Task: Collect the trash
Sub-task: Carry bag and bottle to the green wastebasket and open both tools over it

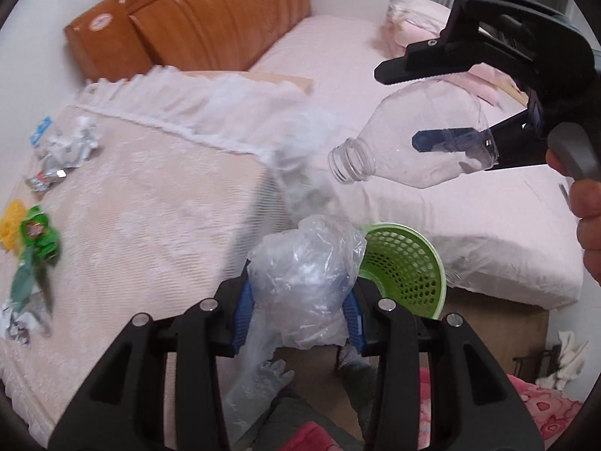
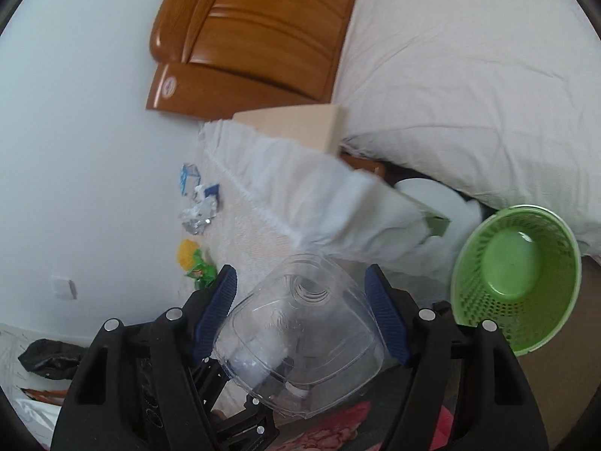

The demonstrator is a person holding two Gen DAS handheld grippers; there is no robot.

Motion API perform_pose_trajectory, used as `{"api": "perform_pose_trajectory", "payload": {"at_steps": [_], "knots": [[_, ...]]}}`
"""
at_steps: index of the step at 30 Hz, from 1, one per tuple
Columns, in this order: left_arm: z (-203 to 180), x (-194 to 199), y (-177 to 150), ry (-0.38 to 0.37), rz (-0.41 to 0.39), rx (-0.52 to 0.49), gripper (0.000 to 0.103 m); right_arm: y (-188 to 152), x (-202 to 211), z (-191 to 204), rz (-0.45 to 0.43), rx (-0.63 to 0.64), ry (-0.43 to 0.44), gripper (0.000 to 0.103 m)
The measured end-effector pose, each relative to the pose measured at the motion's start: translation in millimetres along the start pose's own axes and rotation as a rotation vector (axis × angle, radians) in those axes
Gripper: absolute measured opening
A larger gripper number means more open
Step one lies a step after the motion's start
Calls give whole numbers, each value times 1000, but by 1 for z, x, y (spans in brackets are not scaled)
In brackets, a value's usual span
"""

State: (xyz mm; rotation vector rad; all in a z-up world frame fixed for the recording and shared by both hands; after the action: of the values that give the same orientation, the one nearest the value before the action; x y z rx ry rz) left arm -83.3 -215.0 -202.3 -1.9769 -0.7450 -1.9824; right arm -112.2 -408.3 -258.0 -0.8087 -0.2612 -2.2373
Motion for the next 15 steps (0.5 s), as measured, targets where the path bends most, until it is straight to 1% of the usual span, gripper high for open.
{"api": "perform_pose_trajectory", "payload": {"at_steps": [2, 4, 6, 9, 11, 13, 15], "knots": [[-30, -29, 8, -55, 64, -50, 40, -8, 22, -35, -22, -53, -23, 71], [-58, -60, 13, -89, 123, -86, 40, -13, 37, -68, -34, -108, -48, 71], [-82, -92, 17, -98, 179, -116, 40, -19, 49, -102, -40, -172, -57, 71], [-106, -130, 17, -97, 242, -144, 41, -29, 61, -137, -41, -226, -74, 71], [-119, -145, 16, -104, 271, -160, 48, -35, 70, -157, -42, -249, -80, 71], [-128, -152, 14, -107, 284, -159, 73, -37, 74, -170, -43, -265, -84, 71], [-131, -152, 15, -109, 273, -152, 82, -38, 77, -181, -40, -274, -84, 71]]}}
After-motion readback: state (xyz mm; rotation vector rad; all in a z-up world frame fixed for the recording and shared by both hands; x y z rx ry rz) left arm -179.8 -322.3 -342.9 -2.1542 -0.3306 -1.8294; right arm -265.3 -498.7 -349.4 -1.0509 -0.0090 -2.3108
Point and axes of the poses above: each gripper's, at about its wrist camera, not at the fingertips, and x roughly against the way its jaws point, z to its left, y to its top, the point moved 4 cm from there along -x, roughly the way its jaws point, and after that the axes turned 15 degrees about z, right-handed, at the moved point
